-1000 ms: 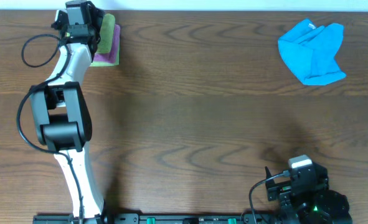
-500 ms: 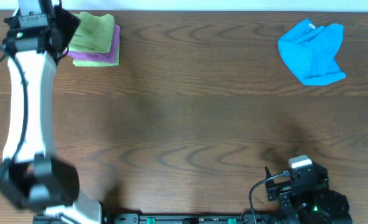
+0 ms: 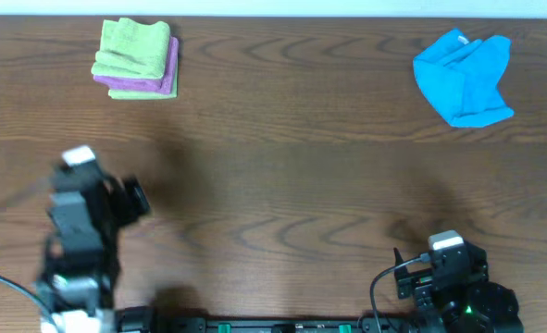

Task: Fold the cloth

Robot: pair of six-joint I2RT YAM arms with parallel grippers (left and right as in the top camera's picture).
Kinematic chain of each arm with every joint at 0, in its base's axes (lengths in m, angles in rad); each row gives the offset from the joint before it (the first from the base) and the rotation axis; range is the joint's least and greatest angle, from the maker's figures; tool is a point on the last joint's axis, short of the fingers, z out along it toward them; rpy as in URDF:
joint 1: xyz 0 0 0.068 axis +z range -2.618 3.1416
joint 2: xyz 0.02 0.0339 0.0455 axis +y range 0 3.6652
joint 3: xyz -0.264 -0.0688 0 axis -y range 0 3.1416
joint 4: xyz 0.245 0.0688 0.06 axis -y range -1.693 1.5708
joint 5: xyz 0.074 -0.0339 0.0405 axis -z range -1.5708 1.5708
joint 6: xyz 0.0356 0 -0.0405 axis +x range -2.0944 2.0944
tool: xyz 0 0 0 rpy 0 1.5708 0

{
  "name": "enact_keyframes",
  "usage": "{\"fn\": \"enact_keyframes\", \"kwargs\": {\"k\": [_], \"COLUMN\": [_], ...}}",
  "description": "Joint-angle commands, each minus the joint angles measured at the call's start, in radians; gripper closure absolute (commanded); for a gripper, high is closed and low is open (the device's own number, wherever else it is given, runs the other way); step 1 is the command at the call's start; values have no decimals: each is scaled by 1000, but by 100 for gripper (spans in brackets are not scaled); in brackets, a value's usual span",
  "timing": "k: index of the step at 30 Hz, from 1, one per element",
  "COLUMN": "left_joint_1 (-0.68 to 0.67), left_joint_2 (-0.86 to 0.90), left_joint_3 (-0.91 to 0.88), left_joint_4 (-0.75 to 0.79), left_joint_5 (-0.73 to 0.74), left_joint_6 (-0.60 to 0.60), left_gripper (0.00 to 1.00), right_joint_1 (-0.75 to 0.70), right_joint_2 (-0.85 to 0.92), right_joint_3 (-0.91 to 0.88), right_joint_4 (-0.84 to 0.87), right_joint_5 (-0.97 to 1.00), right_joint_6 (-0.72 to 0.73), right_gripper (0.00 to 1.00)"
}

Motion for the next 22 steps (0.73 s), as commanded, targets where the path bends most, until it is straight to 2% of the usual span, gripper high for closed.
{"fn": "enact_keyframes", "kwargs": {"k": [1, 5, 10, 22], "left_joint_1": [-3, -3, -3, -3], "left_joint_2": [-159, -337, -437, -441], "left_joint_3": [-245, -436, -486, -488], "left_joint_4": [76, 105, 46, 41], "left_joint_5": [141, 227, 256, 258], "left_joint_6": [96, 124, 126, 125], "left_gripper": [5, 5, 5, 5], "right_joint_1": [-3, -3, -3, -3], "right_joint_2": [-2, -1, -1, -1], "right_joint_3": [1, 1, 1, 1], "right_joint_4": [0, 0, 0, 0], "right_joint_5": [-3, -3, -3, -3], "right_joint_6": [-7, -7, -7, -7], "right_gripper": [1, 1, 1, 1]}}
